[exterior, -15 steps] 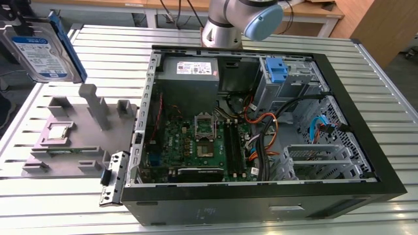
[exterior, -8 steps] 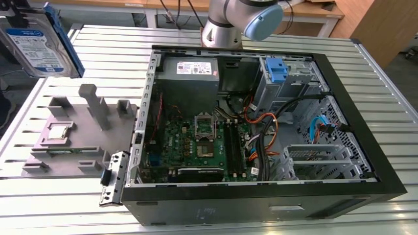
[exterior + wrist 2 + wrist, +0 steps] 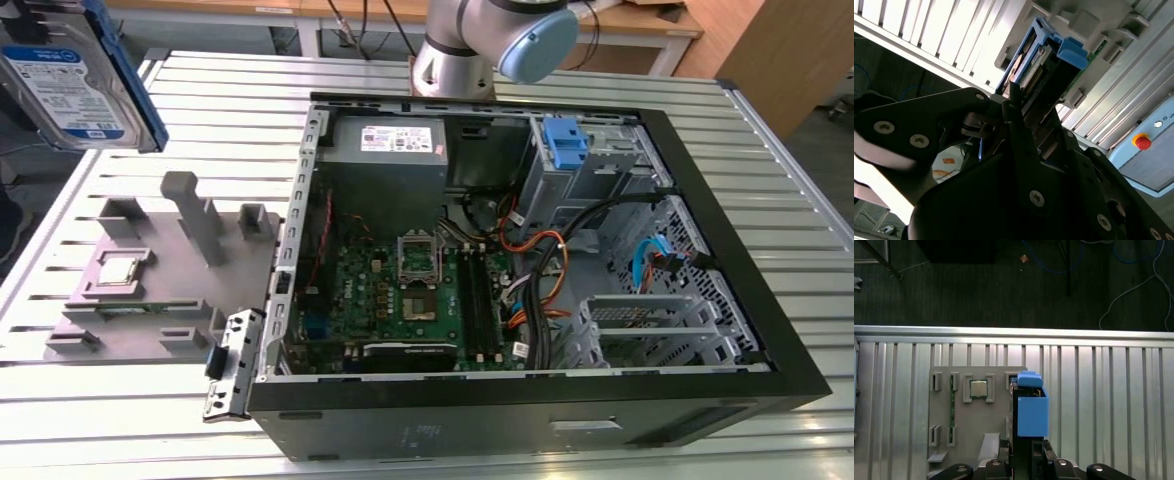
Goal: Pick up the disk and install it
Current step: 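Pick up the disk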
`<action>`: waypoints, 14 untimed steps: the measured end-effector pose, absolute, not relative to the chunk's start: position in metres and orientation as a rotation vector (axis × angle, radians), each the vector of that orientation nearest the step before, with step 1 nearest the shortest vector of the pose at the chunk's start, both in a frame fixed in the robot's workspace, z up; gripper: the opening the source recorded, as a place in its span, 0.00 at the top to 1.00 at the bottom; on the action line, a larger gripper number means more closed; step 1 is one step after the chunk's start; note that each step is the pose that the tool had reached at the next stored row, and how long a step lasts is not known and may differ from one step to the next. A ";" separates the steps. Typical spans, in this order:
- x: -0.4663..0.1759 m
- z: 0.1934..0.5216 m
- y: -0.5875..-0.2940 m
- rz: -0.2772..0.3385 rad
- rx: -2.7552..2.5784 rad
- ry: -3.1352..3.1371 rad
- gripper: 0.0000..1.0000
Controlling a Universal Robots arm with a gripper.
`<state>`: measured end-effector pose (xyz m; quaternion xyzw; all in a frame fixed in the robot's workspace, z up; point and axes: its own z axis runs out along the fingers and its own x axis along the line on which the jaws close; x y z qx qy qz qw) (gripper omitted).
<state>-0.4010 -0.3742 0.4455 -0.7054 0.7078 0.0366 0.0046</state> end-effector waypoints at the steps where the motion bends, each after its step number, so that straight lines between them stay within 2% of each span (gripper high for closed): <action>1: -0.401 0.445 -0.374 0.114 -2.210 2.218 0.65; 14: -0.401 0.463 -0.374 0.115 -2.209 2.217 0.65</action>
